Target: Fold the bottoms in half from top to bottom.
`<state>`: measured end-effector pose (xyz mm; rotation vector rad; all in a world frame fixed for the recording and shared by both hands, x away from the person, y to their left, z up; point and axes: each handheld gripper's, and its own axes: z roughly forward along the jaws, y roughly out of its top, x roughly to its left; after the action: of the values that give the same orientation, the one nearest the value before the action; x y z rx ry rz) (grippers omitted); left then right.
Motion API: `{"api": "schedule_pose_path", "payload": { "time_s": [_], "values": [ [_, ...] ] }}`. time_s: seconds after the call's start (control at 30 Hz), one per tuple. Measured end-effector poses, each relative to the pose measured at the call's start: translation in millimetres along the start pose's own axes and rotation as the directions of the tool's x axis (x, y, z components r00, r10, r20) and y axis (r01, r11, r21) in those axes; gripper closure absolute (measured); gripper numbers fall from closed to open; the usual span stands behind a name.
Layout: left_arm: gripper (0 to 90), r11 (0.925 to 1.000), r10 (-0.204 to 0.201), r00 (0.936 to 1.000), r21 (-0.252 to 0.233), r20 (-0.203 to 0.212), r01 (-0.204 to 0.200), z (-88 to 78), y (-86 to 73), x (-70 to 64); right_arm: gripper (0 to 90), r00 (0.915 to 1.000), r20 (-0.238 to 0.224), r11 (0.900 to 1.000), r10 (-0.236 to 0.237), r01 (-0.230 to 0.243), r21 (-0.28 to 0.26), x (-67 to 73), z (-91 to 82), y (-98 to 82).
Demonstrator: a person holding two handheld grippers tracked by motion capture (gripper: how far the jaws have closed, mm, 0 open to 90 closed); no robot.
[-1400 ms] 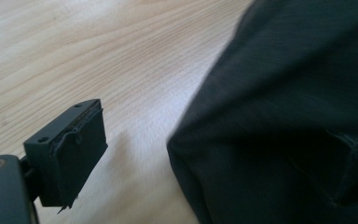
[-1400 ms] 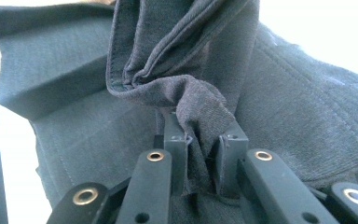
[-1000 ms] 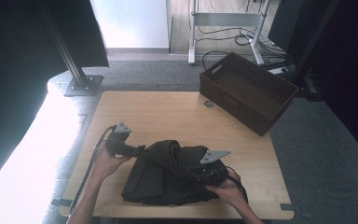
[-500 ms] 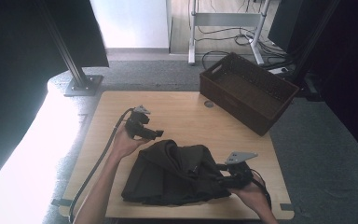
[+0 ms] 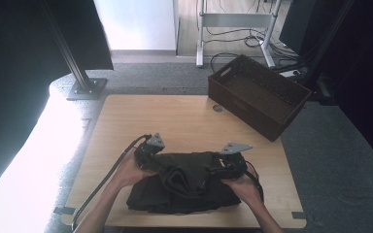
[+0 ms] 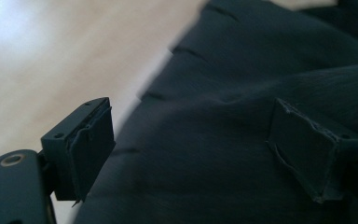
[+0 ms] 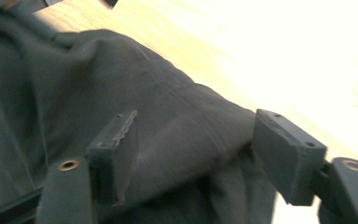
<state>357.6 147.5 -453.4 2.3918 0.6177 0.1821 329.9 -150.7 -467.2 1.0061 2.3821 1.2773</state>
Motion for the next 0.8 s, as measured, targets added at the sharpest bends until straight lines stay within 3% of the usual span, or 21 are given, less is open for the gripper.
{"api": "schedule_pose_path", "payload": {
  "time_s": [0.1, 0.2, 0.37, 0.43, 0.67, 0.8],
  "values": [
    [14.3, 0.9997, 0.009, 0.9999, 0.021, -0.011, -0.009, 3.5, -16.5, -11.5, 25.7, 0.9999, 0.000, 1.000, -0.017, 0.017, 0.023, 7.1, 10.2, -2.3],
    [14.3, 0.9999, -0.010, 0.9996, 0.014, -0.025, 0.010, 5.2, -31.7, -18.9, 23.5, 0.9994, 0.005, 0.998, -0.034, 0.034, 0.055, 12.0, 16.9, -8.8],
    [13.6, 0.9994, -0.001, 0.9956, 0.033, -0.093, 0.004, 9.3, -49.9, -33.8, 19.8, 0.9984, 0.024, 0.993, -0.051, 0.048, 0.104, 16.7, 22.0, -24.5],
    [12.9, 0.9993, -0.016, 0.9947, 0.032, -0.101, 0.019, 10.5, -56.3, -36.6, 19.7, 0.9975, 0.035, 0.991, -0.061, 0.057, 0.121, 18.0, 21.2, -30.9],
    [12.9, 0.9980, -0.026, 0.9897, 0.054, -0.141, 0.034, 19.2, -67.7, -40.9, 19.9, 0.9924, 0.079, 0.982, -0.094, 0.079, 0.173, 15.9, 26.6, -49.7],
    [13.0, 0.9982, -0.031, 0.9913, 0.048, -0.128, 0.037, 14.5, -68.3, -38.9, 20.6, 0.9965, 0.066, 0.984, -0.052, 0.040, 0.171, 9.7, 27.9, -54.1]
  ]
}}
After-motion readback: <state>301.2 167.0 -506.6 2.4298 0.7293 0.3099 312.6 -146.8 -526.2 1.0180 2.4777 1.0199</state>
